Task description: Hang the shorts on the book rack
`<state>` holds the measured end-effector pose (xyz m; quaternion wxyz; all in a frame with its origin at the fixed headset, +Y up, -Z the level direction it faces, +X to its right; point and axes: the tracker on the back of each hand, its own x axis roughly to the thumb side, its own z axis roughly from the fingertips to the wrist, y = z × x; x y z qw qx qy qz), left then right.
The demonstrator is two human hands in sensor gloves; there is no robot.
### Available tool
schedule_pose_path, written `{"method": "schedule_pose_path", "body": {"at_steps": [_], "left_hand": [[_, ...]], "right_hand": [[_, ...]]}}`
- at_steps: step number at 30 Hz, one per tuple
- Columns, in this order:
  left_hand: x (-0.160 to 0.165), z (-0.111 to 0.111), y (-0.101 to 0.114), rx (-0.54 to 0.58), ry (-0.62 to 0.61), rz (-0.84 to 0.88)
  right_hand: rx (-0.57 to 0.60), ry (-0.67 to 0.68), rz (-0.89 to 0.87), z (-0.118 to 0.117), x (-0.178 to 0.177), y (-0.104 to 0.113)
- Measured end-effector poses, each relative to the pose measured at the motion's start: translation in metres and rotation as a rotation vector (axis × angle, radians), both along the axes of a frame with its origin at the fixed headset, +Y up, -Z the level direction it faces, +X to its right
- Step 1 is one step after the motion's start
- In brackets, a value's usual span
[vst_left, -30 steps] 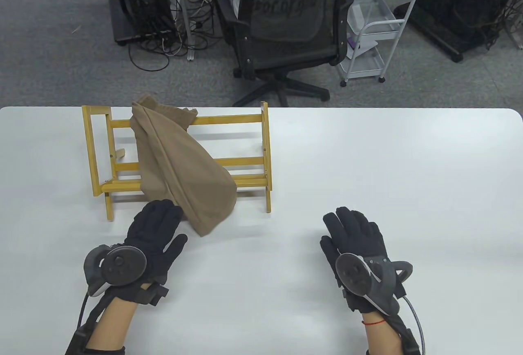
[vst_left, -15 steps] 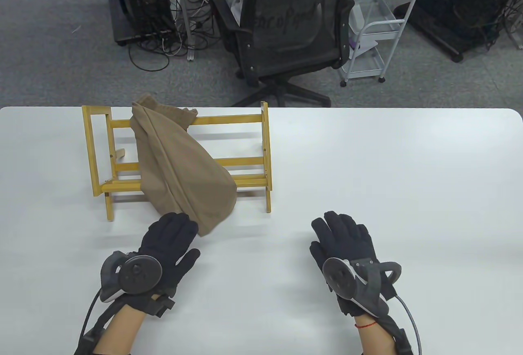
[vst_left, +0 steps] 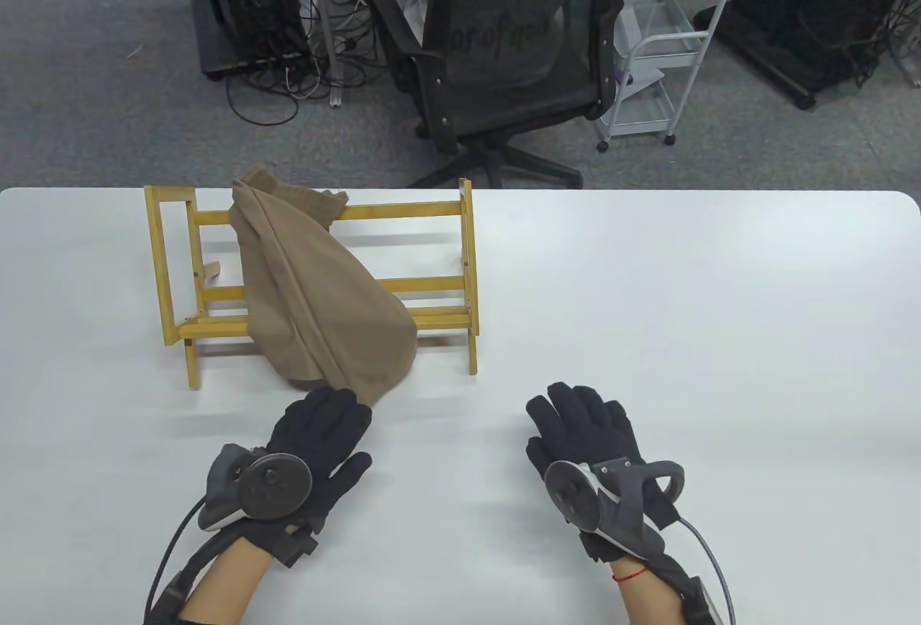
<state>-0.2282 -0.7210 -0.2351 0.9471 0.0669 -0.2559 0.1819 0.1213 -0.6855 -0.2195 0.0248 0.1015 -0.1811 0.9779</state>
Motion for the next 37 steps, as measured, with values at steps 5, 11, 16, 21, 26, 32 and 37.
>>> {"method": "schedule_pose_path", "body": {"at_steps": [5, 11, 16, 21, 26, 32, 37], "left_hand": [[0.0031, 0.0016, 0.0007, 0.006, -0.009, -0.008], [0.0046, 0.002, 0.0007, 0.003, -0.017, -0.015], [0.0051, 0.002, 0.0009, 0.004, -0.019, -0.014], [0.005, 0.0023, 0.001, 0.0, -0.019, -0.012], [0.0054, 0.0022, 0.0007, -0.003, -0.022, -0.01], [0.0055, 0.0023, 0.0008, -0.007, -0.023, -0.009], [0.0056, 0.0019, 0.0002, -0.013, -0.023, -0.008]], "right_hand": [[-0.009, 0.013, 0.018, 0.0007, -0.0047, -0.0026], [-0.012, 0.017, 0.028, 0.001, -0.007, -0.0035], [-0.018, 0.019, 0.033, 0.0014, -0.0083, -0.0029], [-0.019, 0.017, 0.033, 0.0013, -0.0084, -0.0029], [-0.02, 0.015, 0.032, 0.001, -0.0084, -0.0033], [-0.019, 0.015, 0.032, 0.0009, -0.0084, -0.0036], [-0.019, 0.013, 0.029, 0.0006, -0.0082, -0.0035]]}}
